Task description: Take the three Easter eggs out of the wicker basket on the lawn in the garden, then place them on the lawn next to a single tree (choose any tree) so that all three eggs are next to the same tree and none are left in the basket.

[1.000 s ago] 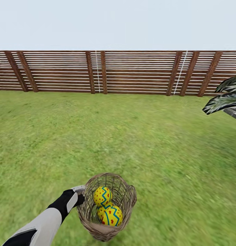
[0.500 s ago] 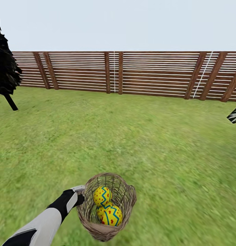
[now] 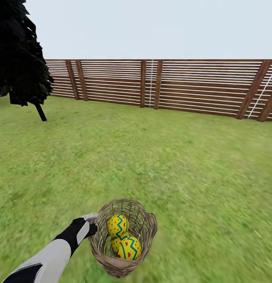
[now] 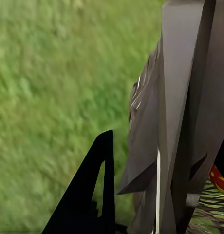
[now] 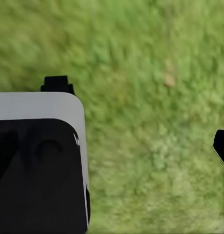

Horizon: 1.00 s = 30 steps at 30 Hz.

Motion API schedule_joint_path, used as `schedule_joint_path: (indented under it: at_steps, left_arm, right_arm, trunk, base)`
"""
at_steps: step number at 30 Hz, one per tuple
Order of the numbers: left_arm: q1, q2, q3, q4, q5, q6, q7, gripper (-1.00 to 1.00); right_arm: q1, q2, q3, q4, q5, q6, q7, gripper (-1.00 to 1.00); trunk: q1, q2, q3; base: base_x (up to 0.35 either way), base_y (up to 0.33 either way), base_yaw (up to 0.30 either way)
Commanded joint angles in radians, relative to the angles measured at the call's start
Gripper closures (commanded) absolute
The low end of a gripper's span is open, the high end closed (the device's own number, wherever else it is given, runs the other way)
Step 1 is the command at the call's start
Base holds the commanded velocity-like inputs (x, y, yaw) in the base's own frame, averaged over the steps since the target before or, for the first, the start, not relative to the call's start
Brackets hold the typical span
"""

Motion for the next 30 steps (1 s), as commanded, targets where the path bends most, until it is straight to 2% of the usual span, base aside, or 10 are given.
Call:
schedule_joint_path:
  at_steps: [1,6,10,30]
  left_arm:
    - [-0.001,-0.001,0.004,-0.002,0.008,0.004,0.003,1.00]
    - [-0.001,-0.001,0.005,-0.002,0.008,0.004,0.003,1.00]
    - [-0.001,-0.001,0.005,-0.002,0.008,0.004,0.003,1.00]
    - [-0.001,-0.001,0.005,-0.002,0.008,0.004,0.003,1.00]
  right_arm:
    - [-0.001,0.000,0.000,0.001,0.001,0.002,-0.002,-1.00]
    - [0.014,0.001,0.002,0.000,0.002,-0.001,-0.002,-1.00]
    - [0.017,0.016,0.002,0.000,0.005,-0.014,-0.002,-1.00]
    - [0.020,0.017,0.002,0.000,0.005,-0.032,-0.003,-1.00]
  trunk:
    - [-0.004,0.007,0.002]
    - [-0.023,0.042,0.015]
    - [-0.038,0.070,0.026]
    - [-0.115,0.210,0.078]
  base:
    - [0.000,0.000,0.295]
    - [0.000,0.000,0.295]
    - [0.000,0.000,0.295]
    - [0.000,0.000,0.295]
